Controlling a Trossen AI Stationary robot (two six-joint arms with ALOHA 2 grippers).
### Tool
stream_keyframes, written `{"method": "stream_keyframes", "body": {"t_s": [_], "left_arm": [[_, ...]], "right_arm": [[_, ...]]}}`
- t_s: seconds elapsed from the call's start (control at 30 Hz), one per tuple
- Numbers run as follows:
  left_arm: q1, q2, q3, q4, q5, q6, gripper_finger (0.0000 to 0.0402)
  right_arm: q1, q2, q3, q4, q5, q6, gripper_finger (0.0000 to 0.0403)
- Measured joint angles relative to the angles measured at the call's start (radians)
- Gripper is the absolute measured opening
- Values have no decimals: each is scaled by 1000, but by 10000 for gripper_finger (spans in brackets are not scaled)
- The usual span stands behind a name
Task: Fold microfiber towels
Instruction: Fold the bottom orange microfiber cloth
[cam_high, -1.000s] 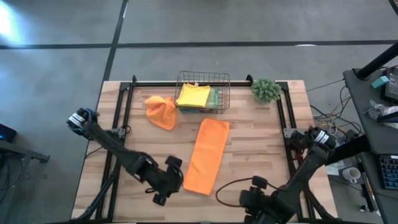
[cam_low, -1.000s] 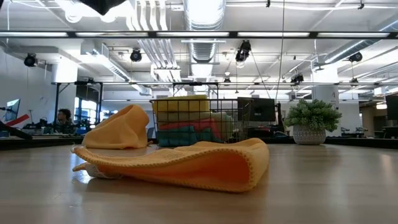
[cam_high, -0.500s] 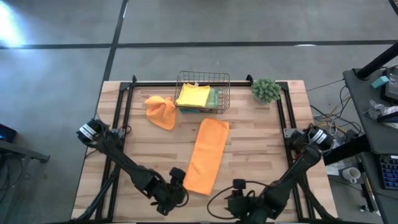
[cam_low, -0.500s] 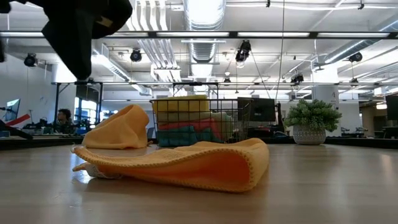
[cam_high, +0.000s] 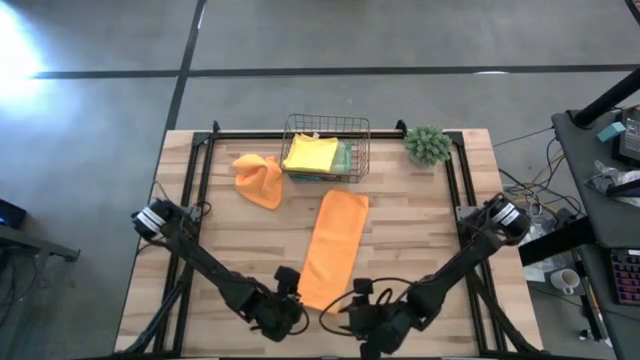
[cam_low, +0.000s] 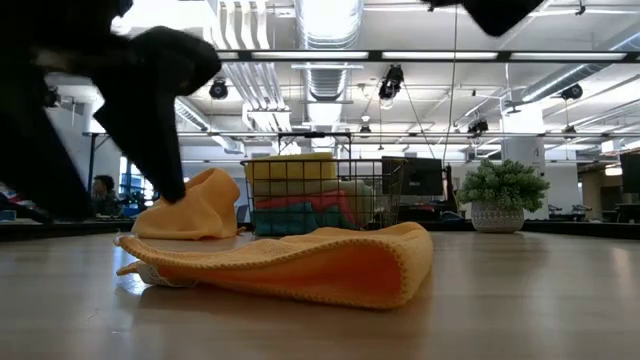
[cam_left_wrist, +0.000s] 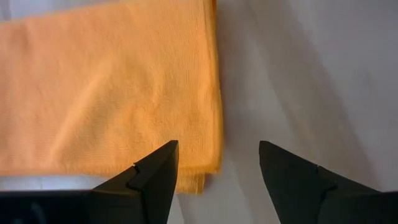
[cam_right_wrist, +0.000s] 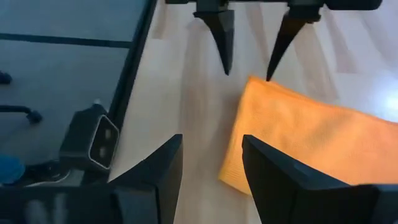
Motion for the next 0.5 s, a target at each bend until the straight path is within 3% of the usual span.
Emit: {"method": "stream_keyframes", "body": {"t_s": [0.27, 0.5], "left_arm": [[5, 18, -60, 1, -1, -8, 208], [28, 17, -67, 2, -23, 0, 208]], "right_arm": [[-38, 3, -55, 112, -25, -2, 157], [-46, 95, -10, 143, -28, -47, 157]]}}
